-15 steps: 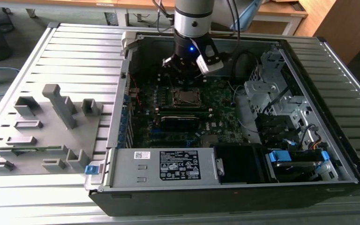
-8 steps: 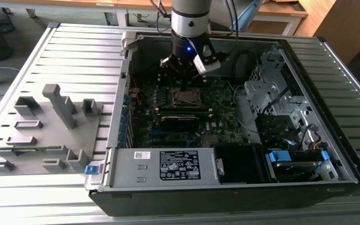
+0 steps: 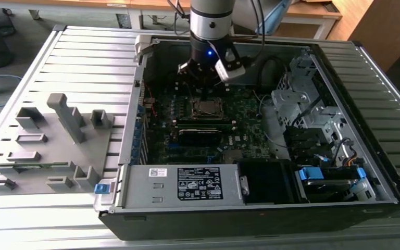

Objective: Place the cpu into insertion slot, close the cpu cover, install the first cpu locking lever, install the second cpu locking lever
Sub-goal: 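Install the first cpu locking lever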

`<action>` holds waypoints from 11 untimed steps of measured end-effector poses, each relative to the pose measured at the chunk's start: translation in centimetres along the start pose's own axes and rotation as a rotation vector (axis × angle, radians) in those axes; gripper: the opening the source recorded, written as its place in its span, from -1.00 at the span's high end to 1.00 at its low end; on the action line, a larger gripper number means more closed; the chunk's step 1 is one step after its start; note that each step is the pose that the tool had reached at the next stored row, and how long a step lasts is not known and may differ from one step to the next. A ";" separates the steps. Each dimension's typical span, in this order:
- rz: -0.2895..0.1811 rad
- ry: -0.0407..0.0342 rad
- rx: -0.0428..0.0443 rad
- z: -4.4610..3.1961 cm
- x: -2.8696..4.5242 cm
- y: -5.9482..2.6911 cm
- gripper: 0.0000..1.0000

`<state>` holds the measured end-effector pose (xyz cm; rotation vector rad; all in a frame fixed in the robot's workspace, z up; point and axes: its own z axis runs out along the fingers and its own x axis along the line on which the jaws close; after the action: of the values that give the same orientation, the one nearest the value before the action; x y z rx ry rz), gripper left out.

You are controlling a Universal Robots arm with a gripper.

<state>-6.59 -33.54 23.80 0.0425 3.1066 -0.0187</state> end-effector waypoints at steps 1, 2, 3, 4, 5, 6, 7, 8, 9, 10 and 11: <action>0.000 0.0000 -0.0001 -0.06 0.00 0.00 0.79; 0.000 0.0000 -0.0001 -0.09 -0.01 0.00 0.79; 0.000 -0.0002 -0.0003 -0.09 -0.01 0.01 0.79; 0.000 -0.0003 -0.0004 -0.09 -0.01 0.01 0.79; 0.000 -0.0002 -0.0003 -0.10 0.00 0.00 0.79; 0.000 0.0000 -0.0001 -0.10 0.00 0.00 0.79; 0.000 -0.0001 0.0000 -0.11 0.01 0.00 0.79; 0.000 -0.0006 0.0001 -0.11 0.05 0.00 0.79; 0.000 -0.0013 0.0001 -0.11 0.13 -0.01 0.79; 0.000 -0.0024 0.0000 -0.10 0.26 -0.01 0.79; 0.000 -0.0035 -0.0001 -0.09 0.38 -0.01 0.79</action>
<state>-6.98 -33.54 23.87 0.0424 3.1032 -0.0186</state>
